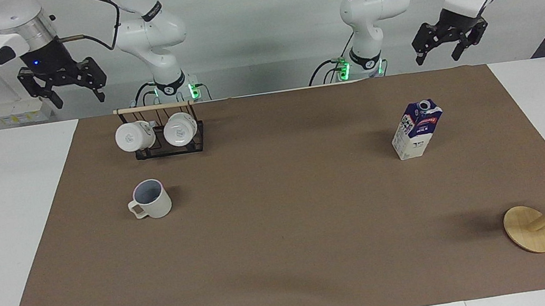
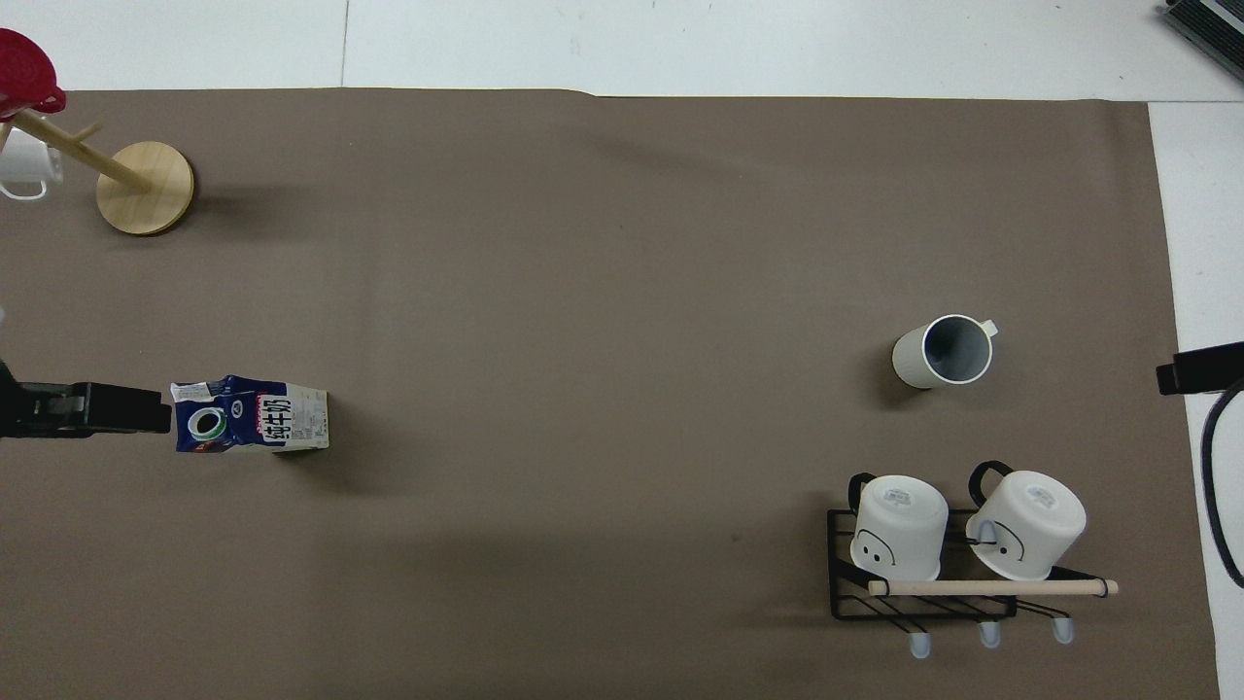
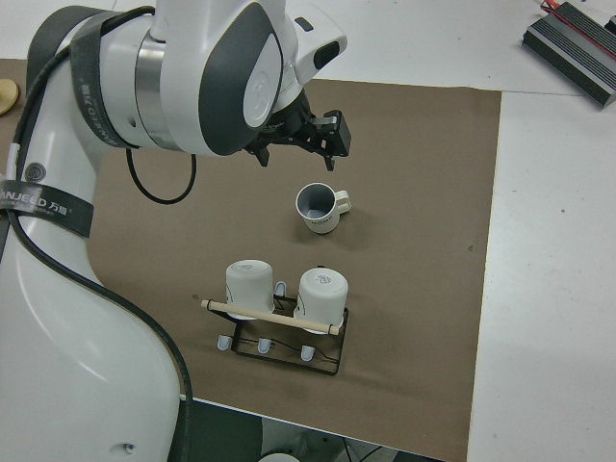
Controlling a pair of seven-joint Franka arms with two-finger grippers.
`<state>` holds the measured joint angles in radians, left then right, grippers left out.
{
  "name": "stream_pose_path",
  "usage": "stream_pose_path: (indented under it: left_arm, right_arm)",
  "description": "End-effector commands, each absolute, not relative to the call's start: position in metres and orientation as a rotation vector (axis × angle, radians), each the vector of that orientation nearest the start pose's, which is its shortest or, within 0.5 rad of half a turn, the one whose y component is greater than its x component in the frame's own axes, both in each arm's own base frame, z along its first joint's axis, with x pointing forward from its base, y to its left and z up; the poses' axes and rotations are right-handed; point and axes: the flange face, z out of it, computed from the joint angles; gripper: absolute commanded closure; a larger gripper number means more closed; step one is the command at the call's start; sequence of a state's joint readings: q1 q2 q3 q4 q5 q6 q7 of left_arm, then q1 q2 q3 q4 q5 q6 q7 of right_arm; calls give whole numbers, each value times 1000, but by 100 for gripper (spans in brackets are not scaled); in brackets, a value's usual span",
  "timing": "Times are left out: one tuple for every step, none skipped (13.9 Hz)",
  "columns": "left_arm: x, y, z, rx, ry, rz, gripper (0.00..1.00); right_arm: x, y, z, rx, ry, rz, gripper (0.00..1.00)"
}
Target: Place cup and milk on table
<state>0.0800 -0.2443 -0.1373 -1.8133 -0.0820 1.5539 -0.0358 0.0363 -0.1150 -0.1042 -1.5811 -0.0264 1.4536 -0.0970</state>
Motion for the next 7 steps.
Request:
stream_pose_path:
  left_arm:
    - [472,-39,638,-3193,6,46,0]
    - [472,-39,638,-3193,4,46,0]
    - [472,-38,638,-3191,1,46,0]
    - [472,-39,638,-3193,1,44,0]
    - [472,-39,638,-3193,1,44,0]
    - [472,-39,638,-3193,1,44,0]
    - [472,-39,638,-3192,3,44,0]
  right_arm:
    - [496,-40,670,-3153,-48,12,0]
    - [498,-40,667,-3160,-47,23,0]
    - [502,-40,663,-3159,-43,20,0]
    - [505,-39,659,-3162,-34,1,0]
    - [508,-34,658,-3164,-47,-23,0]
    - [511,-25,654,-3163,-69,-22,0]
    - [513,-21,649,-3165,-72,-22,0]
